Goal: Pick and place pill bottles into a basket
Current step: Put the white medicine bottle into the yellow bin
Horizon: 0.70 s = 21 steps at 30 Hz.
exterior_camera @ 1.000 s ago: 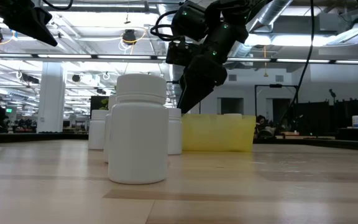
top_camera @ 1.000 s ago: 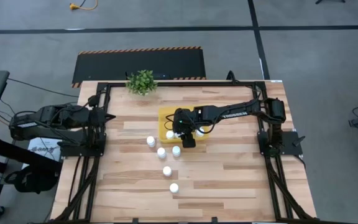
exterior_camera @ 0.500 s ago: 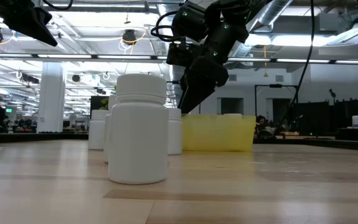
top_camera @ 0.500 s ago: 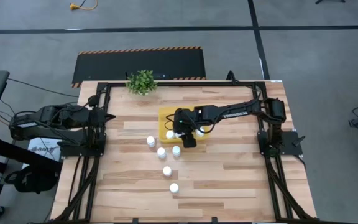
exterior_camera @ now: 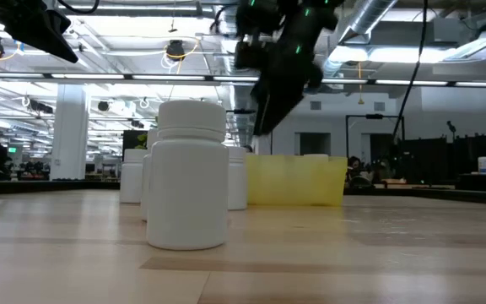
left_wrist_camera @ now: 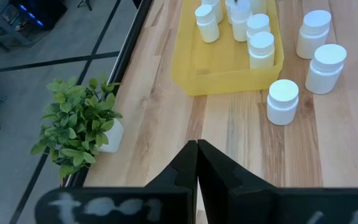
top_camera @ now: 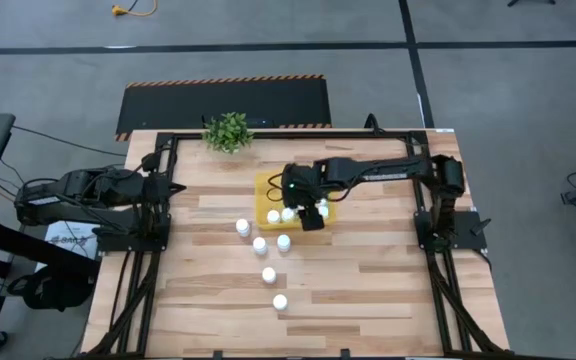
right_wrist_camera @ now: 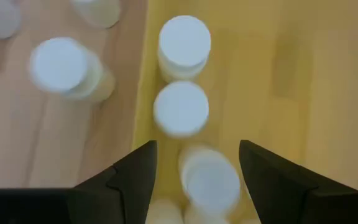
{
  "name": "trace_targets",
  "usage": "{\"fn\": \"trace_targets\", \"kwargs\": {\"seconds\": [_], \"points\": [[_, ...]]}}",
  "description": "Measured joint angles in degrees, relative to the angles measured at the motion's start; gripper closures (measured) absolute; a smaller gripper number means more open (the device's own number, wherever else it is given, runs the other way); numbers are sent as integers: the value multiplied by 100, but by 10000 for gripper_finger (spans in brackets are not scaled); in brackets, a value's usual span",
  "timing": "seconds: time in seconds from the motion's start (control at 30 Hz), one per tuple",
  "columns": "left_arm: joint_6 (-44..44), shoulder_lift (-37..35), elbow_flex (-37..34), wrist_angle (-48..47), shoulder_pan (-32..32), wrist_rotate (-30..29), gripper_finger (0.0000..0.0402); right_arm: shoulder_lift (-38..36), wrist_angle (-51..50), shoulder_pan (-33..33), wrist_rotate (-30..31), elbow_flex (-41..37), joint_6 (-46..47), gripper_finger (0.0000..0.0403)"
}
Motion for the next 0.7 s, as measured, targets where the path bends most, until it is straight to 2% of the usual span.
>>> {"fn": "trace_targets", "kwargs": {"seconds": [0.23, 0.47, 0.7], "points": [[0, 2, 0, 2, 0, 0, 401, -880, -978, 169, 41, 547, 324, 184], [0, 0, 0, 2, 0, 0, 401, -1757, -1614, 763, 34, 567, 1827, 184], [0, 2, 0, 2, 0, 0, 401, -1964, -1788, 1679, 276, 561, 3226, 184]]}}
